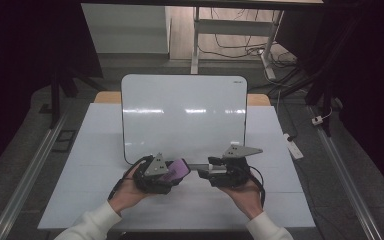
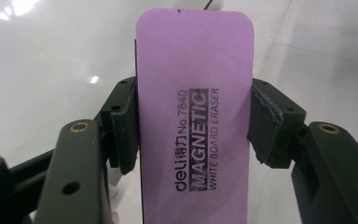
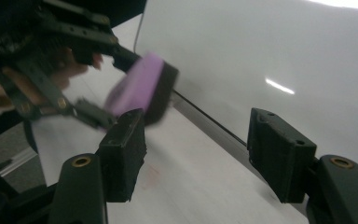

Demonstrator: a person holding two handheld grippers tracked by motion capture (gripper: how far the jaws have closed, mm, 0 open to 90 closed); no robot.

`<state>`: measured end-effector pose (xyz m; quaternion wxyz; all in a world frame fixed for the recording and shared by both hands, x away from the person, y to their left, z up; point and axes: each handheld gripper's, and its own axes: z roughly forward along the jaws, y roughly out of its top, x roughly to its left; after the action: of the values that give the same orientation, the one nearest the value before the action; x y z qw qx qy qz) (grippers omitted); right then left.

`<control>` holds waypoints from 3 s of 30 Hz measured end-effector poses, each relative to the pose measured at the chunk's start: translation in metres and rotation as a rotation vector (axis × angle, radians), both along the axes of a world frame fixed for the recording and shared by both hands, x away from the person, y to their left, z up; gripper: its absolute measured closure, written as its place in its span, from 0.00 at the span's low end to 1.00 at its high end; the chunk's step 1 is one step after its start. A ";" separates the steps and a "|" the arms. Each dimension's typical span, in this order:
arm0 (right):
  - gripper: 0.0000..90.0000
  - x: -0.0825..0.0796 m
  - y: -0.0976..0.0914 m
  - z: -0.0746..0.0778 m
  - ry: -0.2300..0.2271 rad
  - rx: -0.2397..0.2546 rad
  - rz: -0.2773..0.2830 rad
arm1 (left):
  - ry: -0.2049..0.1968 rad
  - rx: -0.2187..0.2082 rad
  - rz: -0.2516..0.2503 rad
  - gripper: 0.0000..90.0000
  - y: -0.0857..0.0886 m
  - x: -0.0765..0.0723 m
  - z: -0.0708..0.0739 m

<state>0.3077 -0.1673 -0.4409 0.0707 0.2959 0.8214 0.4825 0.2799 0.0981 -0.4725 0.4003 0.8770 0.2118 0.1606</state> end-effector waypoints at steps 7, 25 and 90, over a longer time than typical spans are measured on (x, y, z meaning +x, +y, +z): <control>0.40 0.006 0.019 -0.004 0.069 0.001 0.041 | -0.023 0.034 -0.034 0.46 -0.010 -0.002 -0.001; 0.63 0.017 0.032 -0.016 0.281 0.066 0.057 | -0.092 0.094 -0.048 0.46 -0.018 -0.008 -0.001; 0.53 -0.034 0.038 -0.035 -0.094 0.130 -0.156 | 0.005 -0.254 0.145 0.46 -0.031 0.010 0.023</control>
<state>0.2733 -0.1295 -0.4761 0.1269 0.3399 0.7587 0.5411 0.2902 0.0670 -0.4498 0.4949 0.8020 0.2944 0.1587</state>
